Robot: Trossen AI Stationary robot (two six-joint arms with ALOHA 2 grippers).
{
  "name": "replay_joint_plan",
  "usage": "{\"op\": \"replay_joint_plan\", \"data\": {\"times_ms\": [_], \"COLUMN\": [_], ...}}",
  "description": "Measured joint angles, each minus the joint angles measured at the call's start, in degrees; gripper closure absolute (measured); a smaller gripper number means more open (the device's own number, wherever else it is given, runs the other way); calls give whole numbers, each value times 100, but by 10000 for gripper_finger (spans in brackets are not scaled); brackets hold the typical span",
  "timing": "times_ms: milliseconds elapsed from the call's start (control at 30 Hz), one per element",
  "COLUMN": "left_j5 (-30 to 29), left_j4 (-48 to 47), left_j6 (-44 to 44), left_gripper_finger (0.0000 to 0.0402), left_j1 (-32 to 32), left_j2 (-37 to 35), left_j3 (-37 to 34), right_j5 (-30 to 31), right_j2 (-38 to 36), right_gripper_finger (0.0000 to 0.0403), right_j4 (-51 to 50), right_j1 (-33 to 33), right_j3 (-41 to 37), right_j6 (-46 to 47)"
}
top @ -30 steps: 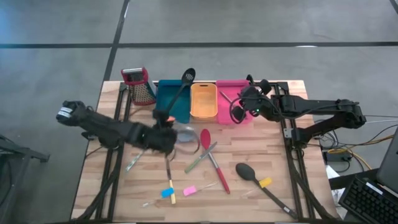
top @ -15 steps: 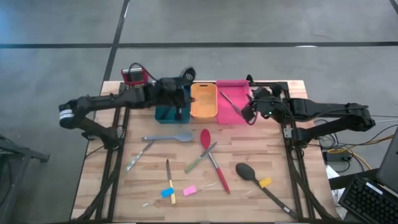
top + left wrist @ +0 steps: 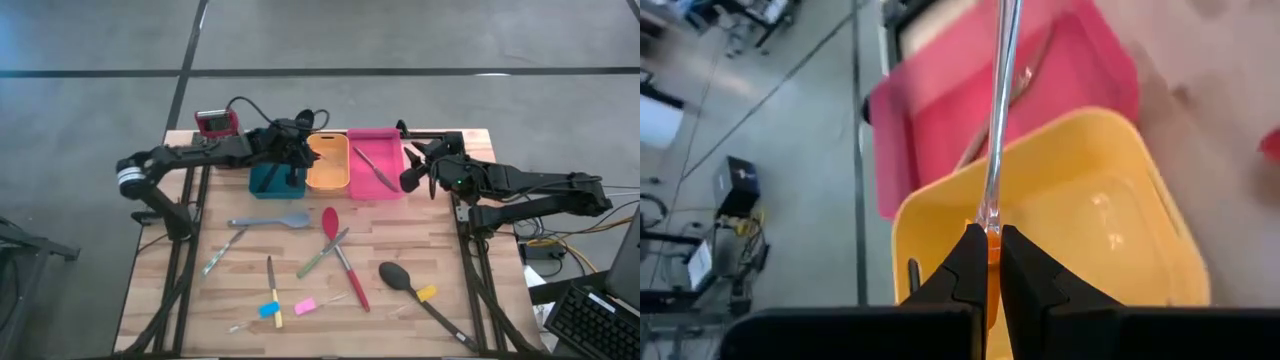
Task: Pick & Place Kitchen Items
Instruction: Put the orange spatula into the yellow bin
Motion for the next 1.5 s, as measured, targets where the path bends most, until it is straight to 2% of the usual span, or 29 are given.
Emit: {"op": "replay_joint_plan", "data": {"times_ms": [267, 400, 567, 767, 967, 1500], "left_j5": [-695, -843, -994, -1086, -1429, -1287], "left_j4": [-16, -551, -1260, -1278, -1424, -1454], "left_j6": [1678, 2257, 2310, 2571, 2970, 2935], "left_gripper_finger": [389, 389, 389, 389, 389, 389], "left_j1": [1, 16, 21, 20, 40, 40], "left_j2": [832, 1185, 1612, 1911, 2029, 2654], "left_j3": [440, 863, 1402, 1585, 1579, 1620], "right_j5": [-13, -13, -13, -11, -9, -7], "right_j2": [-20, -22, -24, -24, -26, -26], "right_gripper_finger": [318, 330, 340, 342, 321, 278], "right_j4": [22, 20, 20, 27, 59, 87], "right_j1": [2, 2, 4, 4, 4, 4], "right_j3": [0, 0, 0, 0, 0, 2], "right_j6": [-178, -200, -303, -305, -347, -347]}}
